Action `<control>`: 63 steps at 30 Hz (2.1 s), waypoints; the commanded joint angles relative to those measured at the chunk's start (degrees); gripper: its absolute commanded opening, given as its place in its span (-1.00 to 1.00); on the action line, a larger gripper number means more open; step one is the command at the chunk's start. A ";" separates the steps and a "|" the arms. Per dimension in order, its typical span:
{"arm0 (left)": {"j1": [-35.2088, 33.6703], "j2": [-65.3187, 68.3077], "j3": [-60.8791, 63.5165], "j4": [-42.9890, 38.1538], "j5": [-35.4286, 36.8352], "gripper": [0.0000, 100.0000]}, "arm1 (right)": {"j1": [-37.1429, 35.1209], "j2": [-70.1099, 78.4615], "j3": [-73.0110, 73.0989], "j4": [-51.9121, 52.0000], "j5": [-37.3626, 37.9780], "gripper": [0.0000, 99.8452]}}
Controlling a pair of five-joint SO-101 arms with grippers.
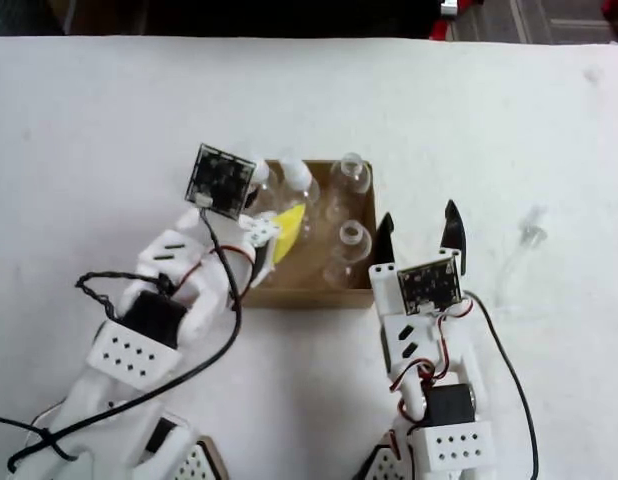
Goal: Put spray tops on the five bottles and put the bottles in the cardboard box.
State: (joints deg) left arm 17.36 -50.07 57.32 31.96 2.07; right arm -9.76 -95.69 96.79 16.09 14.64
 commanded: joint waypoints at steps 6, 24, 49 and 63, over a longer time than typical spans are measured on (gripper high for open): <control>-1.89 12.53 -4.66 -3.25 -0.53 -0.57 | -0.22 -0.31 0.35 -0.31 0.79 -0.46; -1.89 5.85 -4.40 0.53 -0.53 -0.68 | -0.22 -0.04 0.35 -1.10 0.79 -0.46; -5.76 -4.70 0.79 6.51 -5.63 -0.55 | -0.13 0.04 0.35 -1.01 0.79 -0.46; -5.67 -4.88 0.88 3.78 -5.36 -0.71 | -0.13 0.04 0.35 -1.01 0.79 -0.46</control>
State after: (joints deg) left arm 12.26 -52.97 58.73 38.46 -3.03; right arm -9.76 -95.69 96.79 16.09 14.64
